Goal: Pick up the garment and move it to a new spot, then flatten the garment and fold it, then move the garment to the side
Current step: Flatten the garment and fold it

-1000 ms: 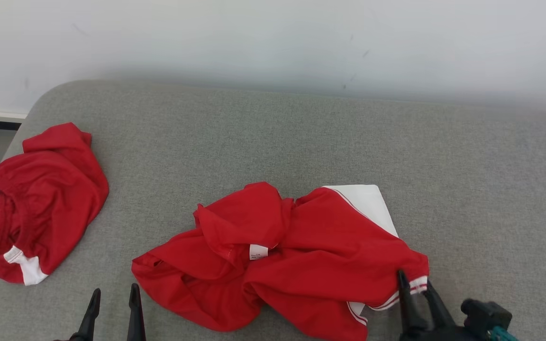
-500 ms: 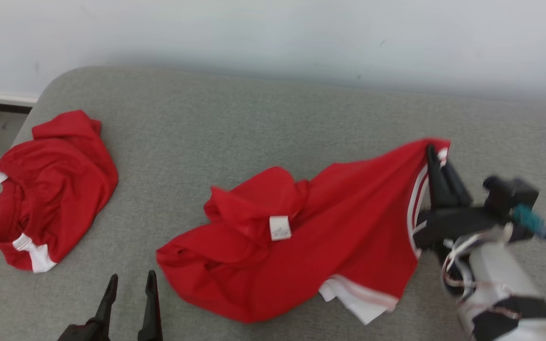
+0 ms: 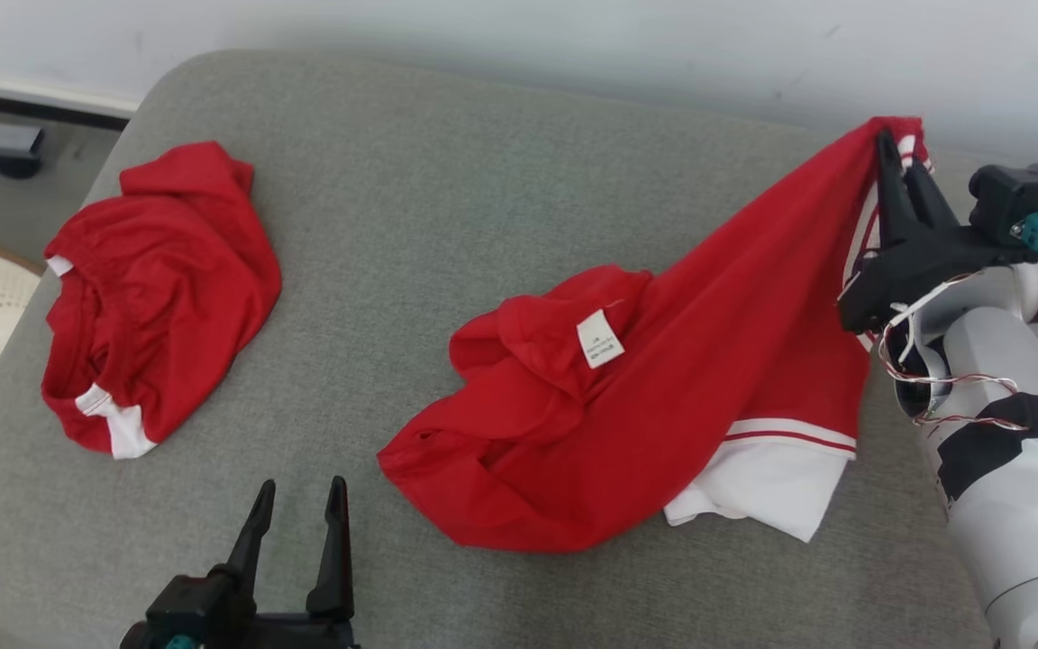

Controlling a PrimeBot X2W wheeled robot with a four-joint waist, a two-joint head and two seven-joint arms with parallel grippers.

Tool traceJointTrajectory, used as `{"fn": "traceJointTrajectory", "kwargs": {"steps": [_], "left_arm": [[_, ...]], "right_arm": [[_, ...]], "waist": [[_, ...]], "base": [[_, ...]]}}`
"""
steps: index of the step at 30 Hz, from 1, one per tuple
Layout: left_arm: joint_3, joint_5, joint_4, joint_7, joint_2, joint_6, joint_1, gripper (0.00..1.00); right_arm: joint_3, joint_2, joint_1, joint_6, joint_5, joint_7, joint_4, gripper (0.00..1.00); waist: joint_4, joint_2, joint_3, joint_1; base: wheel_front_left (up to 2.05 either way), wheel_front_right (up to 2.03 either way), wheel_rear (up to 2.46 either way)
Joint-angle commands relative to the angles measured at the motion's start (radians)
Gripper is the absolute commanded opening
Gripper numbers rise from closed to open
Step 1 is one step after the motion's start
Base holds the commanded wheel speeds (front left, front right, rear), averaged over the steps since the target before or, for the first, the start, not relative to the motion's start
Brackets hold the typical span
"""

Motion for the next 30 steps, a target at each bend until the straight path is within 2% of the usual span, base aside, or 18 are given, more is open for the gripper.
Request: {"fn": "traceJointTrajectory", "kwargs": {"steps": [1, 2, 7, 14, 20, 30], "left_arm": [[-0.008, -0.003, 0.002, -0.004, 0.000, 0.004, -0.013, 1.00], [-0.012, -0.001, 0.004, -0.004, -0.001, 0.005, -0.017, 1.00], [-0.003, 0.009, 0.006, -0.004, 0.000, 0.006, -0.005, 1.00], [0.026, 0.029, 0.007, -0.004, 0.000, 0.002, 0.026, 1.00], [0.047, 0.036, 0.007, -0.004, 0.000, -0.005, 0.049, 1.00], [0.057, 0.036, 0.000, -0.004, 0.000, -0.007, 0.089, 1.00]], "right_arm": [[-0.016, 0.000, -0.012, 0.003, -0.028, -0.001, 0.030, 0.44], [-0.023, 0.002, -0.017, 0.003, -0.041, -0.001, 0.042, 1.00], [-0.051, 0.008, 0.023, 0.003, -0.084, -0.001, 0.031, 1.00], [-0.060, 0.017, 0.109, 0.003, -0.115, -0.001, -0.064, 1.00], [-0.060, 0.030, 0.253, 0.003, -0.077, -0.001, -0.164, 1.00], [0.003, 0.100, 0.576, 0.003, 0.027, -0.001, -0.313, 1.00]], "waist": [[0.024, -0.0001, 0.021, -0.0002], [0.024, -0.0001, 0.020, -0.0002], [-0.001, -0.0001, -0.004, -0.0002], [-0.050, -0.0001, -0.045, -0.0002], [-0.082, -0.0001, -0.080, -0.0002], [-0.093, -0.0001, -0.118, -0.0002]], "base": [[0.00, 0.00, 0.00], [0.00, 0.00, 0.00], [0.00, 0.00, 0.00], [0.00, 0.00, 0.00], [0.00, 0.00, 0.00], [0.00, 0.00, 0.00]]}}
